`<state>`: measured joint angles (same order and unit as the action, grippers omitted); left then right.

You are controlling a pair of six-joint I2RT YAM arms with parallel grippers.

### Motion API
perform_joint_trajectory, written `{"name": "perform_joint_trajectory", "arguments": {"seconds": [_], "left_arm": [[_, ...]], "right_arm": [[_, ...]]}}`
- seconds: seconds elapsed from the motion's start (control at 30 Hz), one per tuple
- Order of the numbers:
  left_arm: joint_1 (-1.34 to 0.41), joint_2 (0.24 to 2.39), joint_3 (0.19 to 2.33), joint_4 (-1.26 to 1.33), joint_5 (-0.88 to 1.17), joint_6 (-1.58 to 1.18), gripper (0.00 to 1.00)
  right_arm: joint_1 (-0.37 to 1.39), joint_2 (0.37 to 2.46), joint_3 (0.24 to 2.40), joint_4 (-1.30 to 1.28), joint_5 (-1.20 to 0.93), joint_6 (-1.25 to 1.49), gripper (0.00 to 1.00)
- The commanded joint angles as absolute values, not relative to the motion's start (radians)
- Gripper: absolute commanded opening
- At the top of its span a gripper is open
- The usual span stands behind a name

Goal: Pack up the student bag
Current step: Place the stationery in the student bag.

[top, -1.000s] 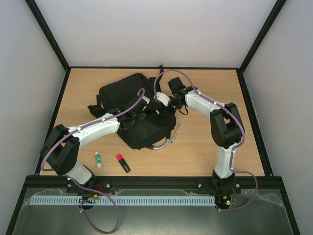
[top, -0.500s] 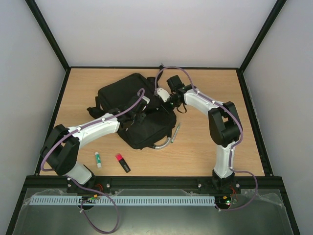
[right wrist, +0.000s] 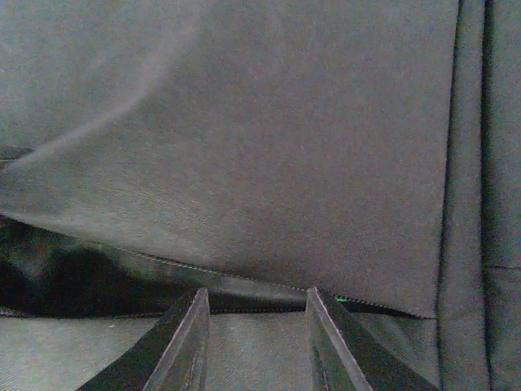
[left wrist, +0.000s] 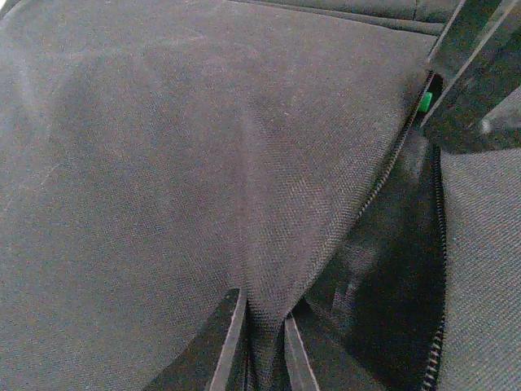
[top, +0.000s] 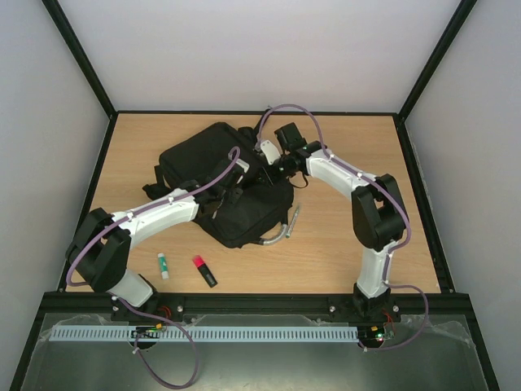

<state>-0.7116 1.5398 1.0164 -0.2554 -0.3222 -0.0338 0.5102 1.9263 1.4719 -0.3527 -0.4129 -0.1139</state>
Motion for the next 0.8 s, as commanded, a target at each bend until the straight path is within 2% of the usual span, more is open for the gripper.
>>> {"name": "perform_joint_trajectory", "arguments": {"seconds": [0.0,0.37,0.5,0.77], "left_arm": [[-0.727,1.513,1.038,-0.253,-0.297,-0.043,0.10],[-0.727,1.508,1.039,-0.257,-0.300,-0.040,0.10],[-0.727,1.505,1.040,-0.258,-0.302,-0.038,0.10],[-0.727,1.504,1.043,-0.262,-0.297,-0.038,0.10]], "right_arm": [[0.507,1.852,1.469,-0.385,-0.389,-0.186,0.32],[0.458,1.779,1.415,-0.453,-0.321,-0.274,0.30],[0.456,1.692,1.313,-0.477,-0.291,-0.296,0.31],[0.456,1.555,1.105,-0.600,-0.178,-0.343,0.48]]}}
